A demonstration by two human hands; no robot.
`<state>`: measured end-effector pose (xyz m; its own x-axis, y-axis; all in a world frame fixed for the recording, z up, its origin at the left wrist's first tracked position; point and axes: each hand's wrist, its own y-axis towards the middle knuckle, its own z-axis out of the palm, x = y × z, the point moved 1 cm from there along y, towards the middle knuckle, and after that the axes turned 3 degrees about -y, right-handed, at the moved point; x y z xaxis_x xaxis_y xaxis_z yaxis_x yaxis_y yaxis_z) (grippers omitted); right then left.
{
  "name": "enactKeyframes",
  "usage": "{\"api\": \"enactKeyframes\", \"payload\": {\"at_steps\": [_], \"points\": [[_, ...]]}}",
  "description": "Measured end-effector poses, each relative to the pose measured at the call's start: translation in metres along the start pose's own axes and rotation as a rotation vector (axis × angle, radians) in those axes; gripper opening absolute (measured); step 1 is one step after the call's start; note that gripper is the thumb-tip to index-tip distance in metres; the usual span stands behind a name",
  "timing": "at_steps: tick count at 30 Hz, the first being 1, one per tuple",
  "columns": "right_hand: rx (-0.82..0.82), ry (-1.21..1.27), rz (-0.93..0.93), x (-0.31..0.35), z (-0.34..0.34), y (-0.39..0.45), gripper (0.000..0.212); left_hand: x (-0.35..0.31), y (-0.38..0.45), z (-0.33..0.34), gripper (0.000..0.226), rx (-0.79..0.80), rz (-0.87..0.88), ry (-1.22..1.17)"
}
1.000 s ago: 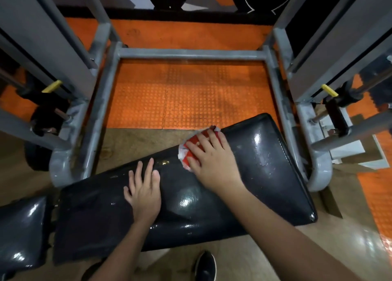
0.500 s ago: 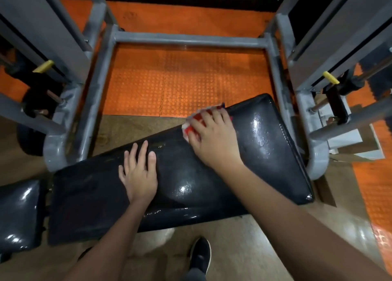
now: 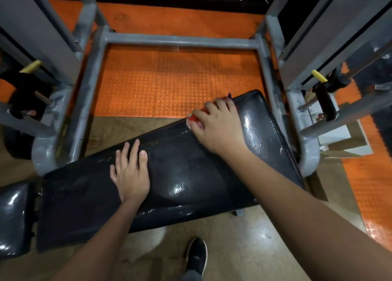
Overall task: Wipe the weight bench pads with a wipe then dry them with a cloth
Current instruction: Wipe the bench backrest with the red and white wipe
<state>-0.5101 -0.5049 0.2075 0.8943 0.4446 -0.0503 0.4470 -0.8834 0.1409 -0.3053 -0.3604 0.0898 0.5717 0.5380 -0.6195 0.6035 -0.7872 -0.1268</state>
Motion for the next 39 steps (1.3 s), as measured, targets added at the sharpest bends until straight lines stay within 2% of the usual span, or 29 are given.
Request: {"api": "enactKeyframes", "payload": {"at_steps": [4, 6, 8, 10, 11, 15, 19, 22, 24, 27, 31, 35, 39], "points": [[-0.133, 0.111, -0.047, -0.055, -0.018, -0.053, 0.04, -0.004, -0.001, -0.003, 0.049, 0.018, -0.01, -0.003], [-0.126, 0.171, 0.106, -0.087, -0.027, -0.041, 0.043, -0.005, -0.001, -0.004, 0.05, 0.019, -0.008, 0.002], [-0.046, 0.26, 0.38, -0.091, -0.025, -0.005, 0.048, -0.005, -0.001, -0.004, 0.05, 0.021, -0.009, 0.004], [0.073, 0.216, 0.47, -0.077, -0.02, 0.025, 0.053, -0.004, 0.0, -0.004, 0.049, 0.024, -0.007, 0.0], [0.066, 0.161, 0.449, -0.071, -0.016, 0.03, 0.054, -0.004, 0.0, -0.004, 0.049, 0.026, -0.003, 0.002], [-0.208, 0.064, 0.41, -0.066, -0.017, -0.032, 0.043, -0.002, 0.0, -0.005, 0.051, 0.039, 0.001, 0.012], [-0.125, 0.028, 0.487, -0.043, -0.035, -0.134, 0.049, -0.005, 0.0, -0.006, 0.05, 0.038, -0.005, 0.003], [-0.146, 0.036, 0.451, -0.036, -0.039, -0.174, 0.051, -0.007, 0.0, -0.007, 0.05, 0.041, -0.006, 0.007], [-0.136, 0.099, 0.439, -0.048, -0.044, -0.154, 0.054, -0.007, 0.0, -0.008, 0.05, 0.037, -0.005, 0.011], [-0.112, 0.177, 0.466, -0.067, -0.034, -0.08, 0.057, -0.007, -0.002, -0.009, 0.049, 0.032, 0.017, 0.023], [-0.177, 0.143, 0.473, -0.071, -0.013, -0.011, 0.047, -0.01, 0.003, -0.007, 0.05, 0.008, 0.073, 0.025], [-0.236, 0.084, 0.359, -0.062, -0.018, -0.051, 0.041, -0.014, 0.009, -0.009, 0.052, 0.042, 0.076, -0.008], [-0.099, 0.098, 0.225, -0.046, -0.032, -0.151, 0.05, -0.044, 0.011, -0.007, 0.056, 0.069, 0.169, -0.004]]}}
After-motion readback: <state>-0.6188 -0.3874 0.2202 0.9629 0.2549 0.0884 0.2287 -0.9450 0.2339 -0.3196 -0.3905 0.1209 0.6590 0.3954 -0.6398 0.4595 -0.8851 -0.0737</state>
